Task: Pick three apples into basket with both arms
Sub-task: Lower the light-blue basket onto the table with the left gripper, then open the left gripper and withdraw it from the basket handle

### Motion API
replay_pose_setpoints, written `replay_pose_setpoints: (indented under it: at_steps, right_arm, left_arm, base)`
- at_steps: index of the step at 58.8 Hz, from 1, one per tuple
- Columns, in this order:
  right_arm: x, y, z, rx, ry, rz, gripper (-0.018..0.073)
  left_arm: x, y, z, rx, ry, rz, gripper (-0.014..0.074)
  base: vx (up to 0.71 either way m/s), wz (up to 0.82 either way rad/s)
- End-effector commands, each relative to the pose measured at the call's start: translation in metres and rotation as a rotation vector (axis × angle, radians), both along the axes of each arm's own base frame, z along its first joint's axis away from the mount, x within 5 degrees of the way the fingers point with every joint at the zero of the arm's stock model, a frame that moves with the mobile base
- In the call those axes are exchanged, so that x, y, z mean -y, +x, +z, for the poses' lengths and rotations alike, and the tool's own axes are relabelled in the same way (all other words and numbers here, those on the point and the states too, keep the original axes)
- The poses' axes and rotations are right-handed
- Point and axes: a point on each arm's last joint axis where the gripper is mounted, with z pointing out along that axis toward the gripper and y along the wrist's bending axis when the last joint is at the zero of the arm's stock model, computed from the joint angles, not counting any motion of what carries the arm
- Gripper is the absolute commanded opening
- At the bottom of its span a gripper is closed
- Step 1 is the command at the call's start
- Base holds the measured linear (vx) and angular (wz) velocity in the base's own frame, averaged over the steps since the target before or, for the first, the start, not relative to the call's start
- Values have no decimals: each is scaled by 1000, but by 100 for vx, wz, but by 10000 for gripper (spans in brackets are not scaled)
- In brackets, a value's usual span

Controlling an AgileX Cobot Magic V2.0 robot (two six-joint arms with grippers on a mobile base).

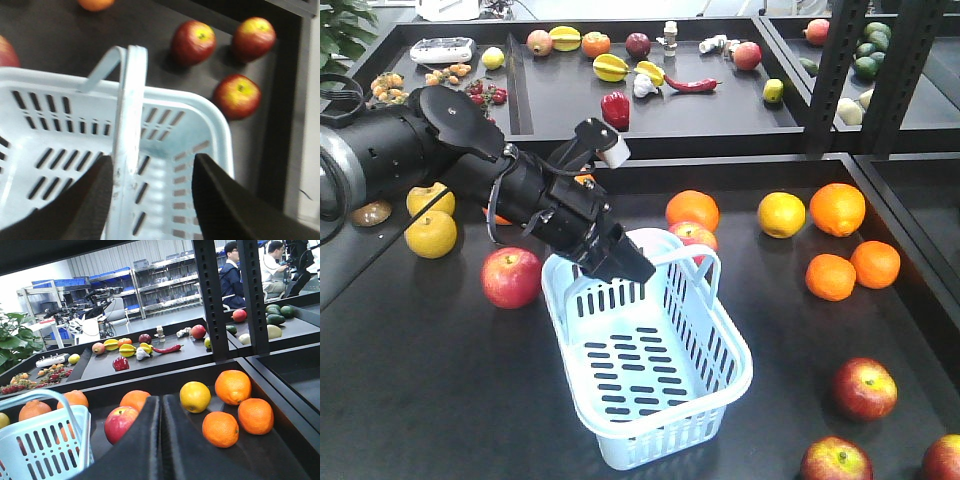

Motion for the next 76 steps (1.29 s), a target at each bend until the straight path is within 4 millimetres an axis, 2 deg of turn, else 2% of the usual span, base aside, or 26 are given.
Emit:
replay_pose_setpoints:
  at_steps: [1, 11, 33, 39, 52, 57, 61, 69, 76]
  right_arm:
    - [0, -1, 4, 74, -10, -4, -6]
    - [0, -1, 4, 74, -10, -4, -6]
    - [0, -1, 4, 74, -10, -4, -6]
    - [0, -1, 4, 74, -10, -4, -6]
    - [0, -1, 4, 74, -10, -4, -6]
    - [0, -1, 4, 74, -10, -4, -6]
    - [0, -1, 4, 74, -10, -4, -6]
    - [0, -1, 4, 74, -10, -4, -6]
    - [0, -1, 4, 74, -10, -4, -6]
  left_arm:
    - [1, -17, 40, -2, -88, -14, 342]
    - [-3, -28, 56, -21, -101, -15, 278]
    - [-18, -67, 113, 113, -140, -48, -8]
    - [-23, -84, 127, 111, -144, -82, -8]
    - [-38, -110, 151, 160, -104, -22, -8]
    - [-43, -119, 150, 134, -90, 8, -8]
    - [-47, -130, 141, 108, -80, 9, -8]
    - [-58, -156, 109, 37, -52, 33, -8]
    - [-72, -184, 74, 40, -46, 87, -8]
  base:
    - [0, 0]
    - [0, 0]
    - [0, 0]
    - [0, 0]
    - [0, 0]
    - [0, 0]
    - [0, 0]
    - [0, 0]
    - [0, 0]
